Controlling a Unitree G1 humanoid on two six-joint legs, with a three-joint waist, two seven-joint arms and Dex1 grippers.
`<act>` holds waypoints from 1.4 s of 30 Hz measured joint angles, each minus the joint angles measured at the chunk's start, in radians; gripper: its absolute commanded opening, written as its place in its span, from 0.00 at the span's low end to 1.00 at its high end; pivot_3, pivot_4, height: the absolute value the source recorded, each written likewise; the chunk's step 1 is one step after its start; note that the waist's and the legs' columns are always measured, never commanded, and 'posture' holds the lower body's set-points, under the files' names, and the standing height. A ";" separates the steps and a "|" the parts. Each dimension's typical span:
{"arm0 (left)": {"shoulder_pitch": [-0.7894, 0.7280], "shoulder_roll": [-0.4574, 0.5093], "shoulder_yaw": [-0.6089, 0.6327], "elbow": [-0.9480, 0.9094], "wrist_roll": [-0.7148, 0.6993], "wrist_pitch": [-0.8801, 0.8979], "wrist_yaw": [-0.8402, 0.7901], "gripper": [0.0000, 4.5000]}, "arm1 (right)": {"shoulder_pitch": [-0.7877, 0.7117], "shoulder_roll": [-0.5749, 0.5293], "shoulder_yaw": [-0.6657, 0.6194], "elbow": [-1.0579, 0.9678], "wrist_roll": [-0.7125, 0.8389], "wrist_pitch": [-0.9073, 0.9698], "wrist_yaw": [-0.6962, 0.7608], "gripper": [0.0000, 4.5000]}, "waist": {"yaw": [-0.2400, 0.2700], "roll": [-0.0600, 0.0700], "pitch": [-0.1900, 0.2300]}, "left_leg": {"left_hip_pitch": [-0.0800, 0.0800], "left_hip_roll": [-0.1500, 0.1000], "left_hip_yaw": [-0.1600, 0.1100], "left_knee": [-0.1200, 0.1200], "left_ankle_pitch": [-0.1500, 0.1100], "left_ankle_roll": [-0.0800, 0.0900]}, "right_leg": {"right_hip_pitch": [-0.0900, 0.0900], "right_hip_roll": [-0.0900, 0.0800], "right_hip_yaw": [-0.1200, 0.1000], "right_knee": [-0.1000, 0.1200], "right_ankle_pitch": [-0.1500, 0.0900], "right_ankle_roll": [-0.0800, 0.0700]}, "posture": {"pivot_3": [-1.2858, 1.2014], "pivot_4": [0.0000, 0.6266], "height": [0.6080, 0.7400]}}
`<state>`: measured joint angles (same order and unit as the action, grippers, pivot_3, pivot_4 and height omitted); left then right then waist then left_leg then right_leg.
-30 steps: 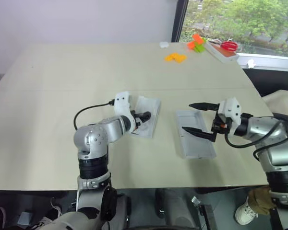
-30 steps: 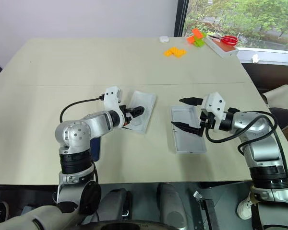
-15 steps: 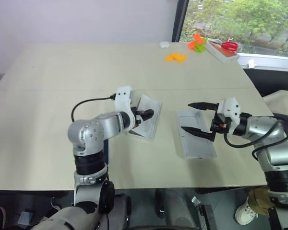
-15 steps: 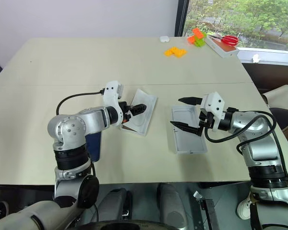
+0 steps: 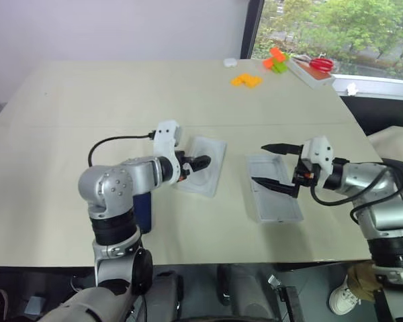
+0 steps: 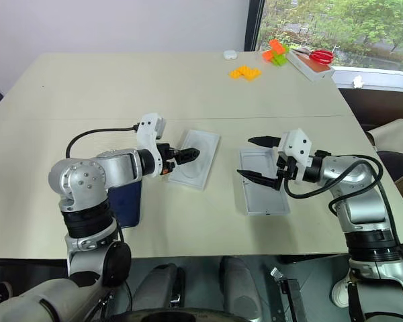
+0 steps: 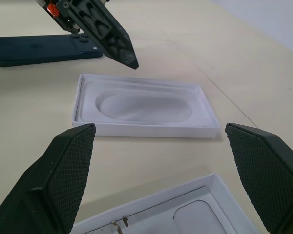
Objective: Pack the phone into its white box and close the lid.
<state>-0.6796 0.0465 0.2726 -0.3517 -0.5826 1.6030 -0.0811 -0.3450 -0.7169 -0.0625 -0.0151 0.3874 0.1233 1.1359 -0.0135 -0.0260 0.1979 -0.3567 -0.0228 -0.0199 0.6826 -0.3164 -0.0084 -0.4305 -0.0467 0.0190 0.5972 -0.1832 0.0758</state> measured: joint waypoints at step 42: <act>0.078 0.246 -0.093 0.092 0.090 -0.235 -0.111 0.00 | -0.069 0.124 0.047 -0.041 -0.012 0.080 -0.142 0.53 | 0.000 0.001 0.000 | 0.000 0.001 -0.001 -0.001 0.000 0.000 | -0.001 0.000 -0.001 0.002 0.000 0.000 | 0.52 0.24 1.00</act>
<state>-0.6019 0.2924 0.1800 -0.2600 -0.4923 1.3679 -0.1924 -0.4145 -0.5927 -0.0152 -0.0565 0.3759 0.2038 0.9938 -0.0138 -0.0248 0.1979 -0.3569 -0.0216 -0.0212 0.6818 -0.3163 -0.0085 -0.4318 -0.0464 0.0175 0.5988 -0.1829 0.0759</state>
